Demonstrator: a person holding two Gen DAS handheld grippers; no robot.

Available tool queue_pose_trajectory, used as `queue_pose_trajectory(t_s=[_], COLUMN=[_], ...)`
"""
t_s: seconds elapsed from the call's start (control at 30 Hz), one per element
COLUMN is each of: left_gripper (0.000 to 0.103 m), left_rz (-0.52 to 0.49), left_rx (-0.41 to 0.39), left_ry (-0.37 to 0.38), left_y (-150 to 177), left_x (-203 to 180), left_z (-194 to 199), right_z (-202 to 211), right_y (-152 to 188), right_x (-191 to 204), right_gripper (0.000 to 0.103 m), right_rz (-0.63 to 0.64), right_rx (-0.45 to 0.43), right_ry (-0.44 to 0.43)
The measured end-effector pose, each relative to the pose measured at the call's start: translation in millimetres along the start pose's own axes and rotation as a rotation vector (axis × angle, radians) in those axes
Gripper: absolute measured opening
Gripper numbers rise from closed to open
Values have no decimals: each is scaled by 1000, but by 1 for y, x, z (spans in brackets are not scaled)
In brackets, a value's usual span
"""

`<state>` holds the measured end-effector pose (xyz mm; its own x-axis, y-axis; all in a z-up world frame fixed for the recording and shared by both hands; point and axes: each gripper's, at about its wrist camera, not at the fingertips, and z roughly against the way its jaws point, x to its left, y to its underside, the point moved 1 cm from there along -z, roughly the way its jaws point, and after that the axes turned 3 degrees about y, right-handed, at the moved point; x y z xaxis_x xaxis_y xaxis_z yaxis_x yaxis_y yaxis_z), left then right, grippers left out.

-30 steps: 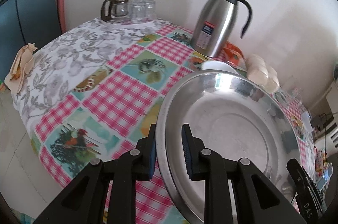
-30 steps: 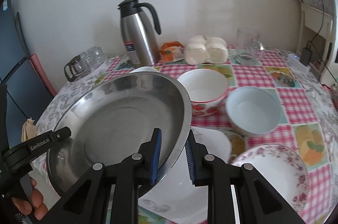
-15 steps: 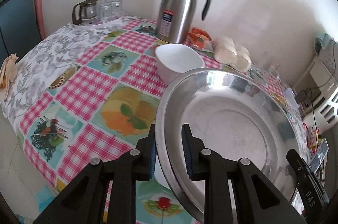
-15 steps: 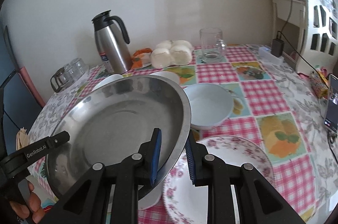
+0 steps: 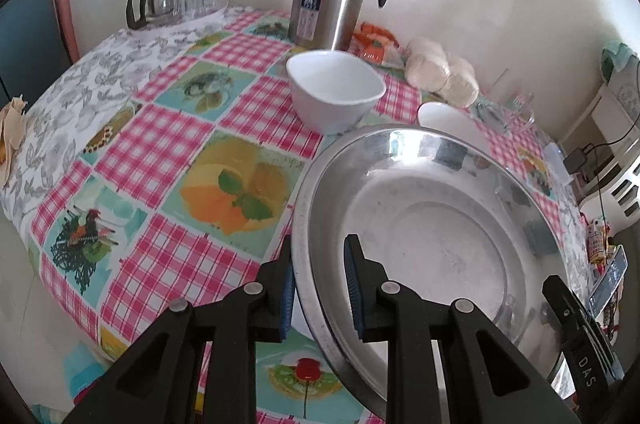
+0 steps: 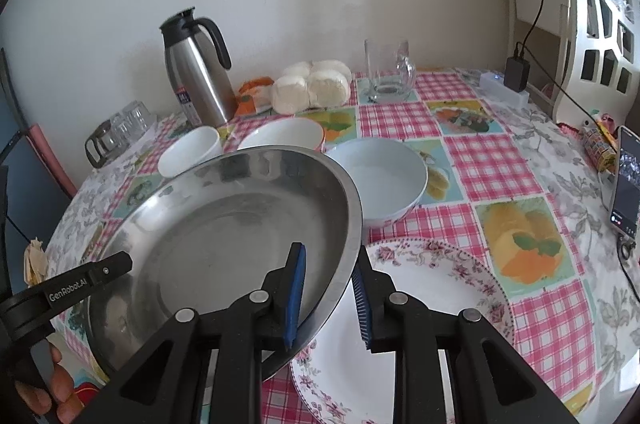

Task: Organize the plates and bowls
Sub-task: 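Lift the steel plate with the left gripper and tilt it upright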

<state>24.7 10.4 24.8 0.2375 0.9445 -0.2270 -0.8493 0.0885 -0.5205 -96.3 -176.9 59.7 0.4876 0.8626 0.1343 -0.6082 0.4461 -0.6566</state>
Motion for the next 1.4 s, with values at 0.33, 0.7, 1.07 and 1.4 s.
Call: queue_pose_trajectory(t_s=[0.33,0.7,1.07,1.4], left_gripper=[24,24,26,27], left_rz=[5,39,3,2], left_rx=[113,215,224,229], left_ry=[-59,-98,-124,-112], left_y=[6,15,18,17], left_x=[7,20,17,16], left_z=[-18,-34,-36,-35], right_z=[-29,-45,-45,-48], right_y=[17,26,26,29], right_x=[11,22,25,28], right_gripper=[28,28,28,40], right_rz=[88,155,178,210], right_rx=[107,177,177,193], right_ry=[49,77,97,108])
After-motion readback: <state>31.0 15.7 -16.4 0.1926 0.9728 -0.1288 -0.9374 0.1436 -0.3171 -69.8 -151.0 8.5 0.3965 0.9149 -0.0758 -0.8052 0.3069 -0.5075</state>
